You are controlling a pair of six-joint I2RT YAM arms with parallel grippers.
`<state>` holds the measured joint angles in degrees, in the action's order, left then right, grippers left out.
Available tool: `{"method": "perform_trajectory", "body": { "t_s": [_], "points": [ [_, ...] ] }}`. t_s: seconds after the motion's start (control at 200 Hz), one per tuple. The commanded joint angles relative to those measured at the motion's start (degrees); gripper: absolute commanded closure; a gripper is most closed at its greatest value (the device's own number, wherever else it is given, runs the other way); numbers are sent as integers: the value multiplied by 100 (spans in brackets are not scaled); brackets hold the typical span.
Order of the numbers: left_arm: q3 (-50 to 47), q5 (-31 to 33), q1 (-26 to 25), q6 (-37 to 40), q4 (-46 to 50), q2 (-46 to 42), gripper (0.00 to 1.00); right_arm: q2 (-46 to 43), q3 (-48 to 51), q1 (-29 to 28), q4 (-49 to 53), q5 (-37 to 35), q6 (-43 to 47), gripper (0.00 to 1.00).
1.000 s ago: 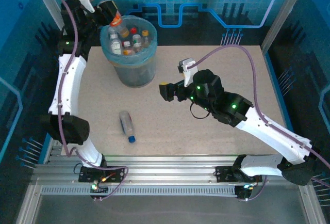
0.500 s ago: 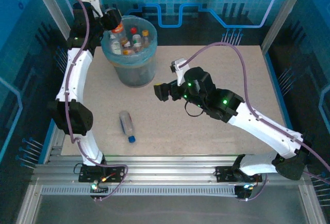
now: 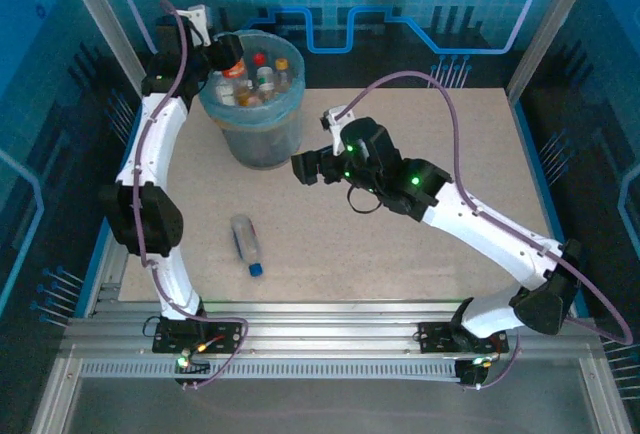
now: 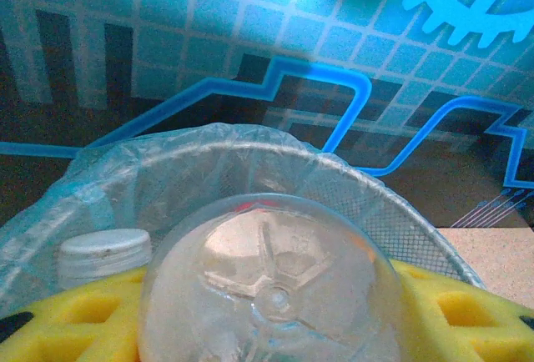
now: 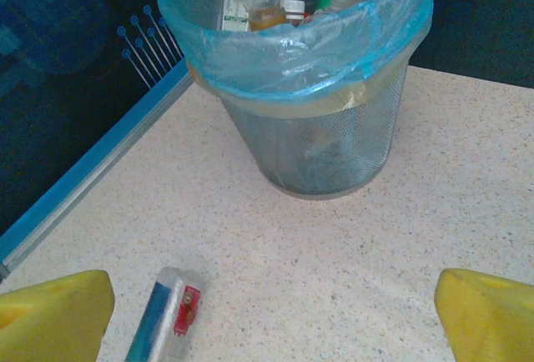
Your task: Put the plastic bottles in the bin
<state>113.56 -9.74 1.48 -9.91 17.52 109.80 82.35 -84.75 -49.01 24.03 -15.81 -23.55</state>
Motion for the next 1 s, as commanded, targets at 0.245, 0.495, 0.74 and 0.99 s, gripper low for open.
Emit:
{"method": "perform_trajectory", "body": {
  "t_s": [0.245, 0.495, 0.74, 0.99],
  "points": [
    [-342, -98, -69, 469, -376, 236, 42, 416, -435, 193, 170, 384, -342, 1],
    [161, -203, -77, 298, -114, 437, 16, 536, -590, 208, 241, 443, -334, 1],
    [881, -114, -85, 184, 136, 783, 26, 563, -609, 243, 266, 505, -334, 1],
    [1714, -5, -147, 112, 610, 1227, 37, 502, -580, 271, 341, 477, -295, 1]
  ]
}}
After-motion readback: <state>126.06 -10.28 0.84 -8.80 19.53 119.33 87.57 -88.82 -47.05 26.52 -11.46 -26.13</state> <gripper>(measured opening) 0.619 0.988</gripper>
